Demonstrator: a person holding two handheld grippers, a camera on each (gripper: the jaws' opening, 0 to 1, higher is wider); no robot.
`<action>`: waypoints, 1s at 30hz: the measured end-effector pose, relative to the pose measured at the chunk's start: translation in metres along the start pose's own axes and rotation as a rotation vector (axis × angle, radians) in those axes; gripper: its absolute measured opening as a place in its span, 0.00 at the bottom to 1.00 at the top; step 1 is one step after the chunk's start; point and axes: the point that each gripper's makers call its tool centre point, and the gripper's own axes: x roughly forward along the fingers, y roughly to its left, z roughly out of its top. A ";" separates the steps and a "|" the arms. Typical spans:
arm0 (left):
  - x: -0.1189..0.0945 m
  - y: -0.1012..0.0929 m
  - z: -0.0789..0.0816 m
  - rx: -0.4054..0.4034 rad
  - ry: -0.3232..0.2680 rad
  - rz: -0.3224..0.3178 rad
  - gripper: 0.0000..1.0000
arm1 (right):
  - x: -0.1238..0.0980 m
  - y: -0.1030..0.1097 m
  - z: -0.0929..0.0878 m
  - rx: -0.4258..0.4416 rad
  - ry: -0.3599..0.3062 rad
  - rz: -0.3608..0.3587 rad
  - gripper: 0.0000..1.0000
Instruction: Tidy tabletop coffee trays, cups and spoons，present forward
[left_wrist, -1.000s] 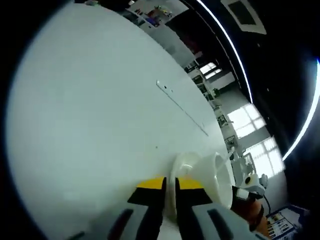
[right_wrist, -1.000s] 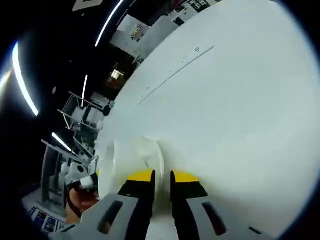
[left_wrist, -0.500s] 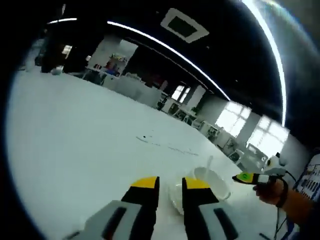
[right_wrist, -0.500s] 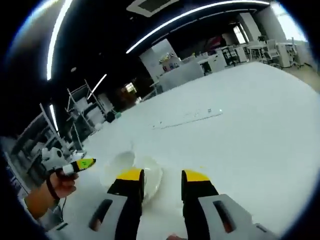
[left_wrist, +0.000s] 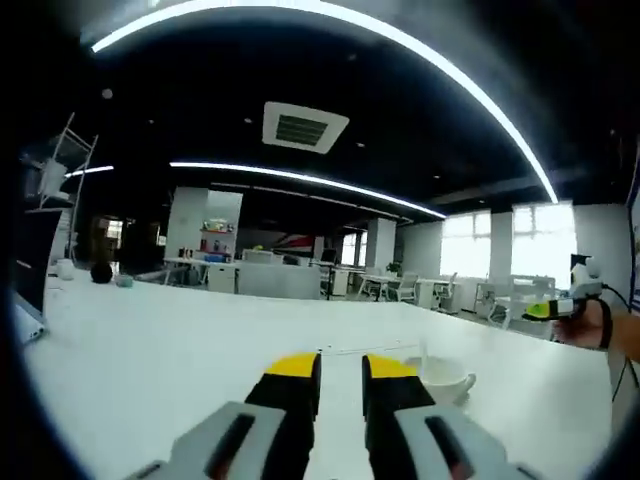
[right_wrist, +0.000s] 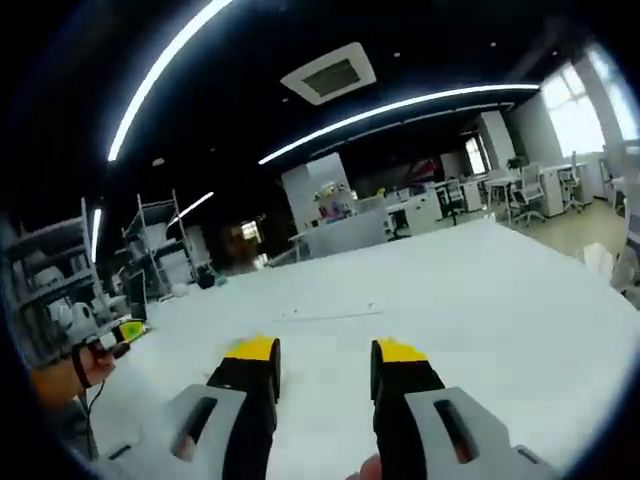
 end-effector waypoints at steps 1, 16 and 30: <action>-0.011 0.001 0.004 0.024 -0.016 0.015 0.19 | -0.007 -0.001 0.004 -0.020 -0.016 -0.005 0.37; -0.109 0.038 0.016 0.090 -0.130 0.111 0.20 | -0.090 -0.001 0.005 -0.313 -0.110 -0.066 0.41; -0.141 0.064 0.003 0.129 -0.130 0.163 0.21 | -0.131 -0.014 -0.018 -0.273 -0.147 -0.134 0.42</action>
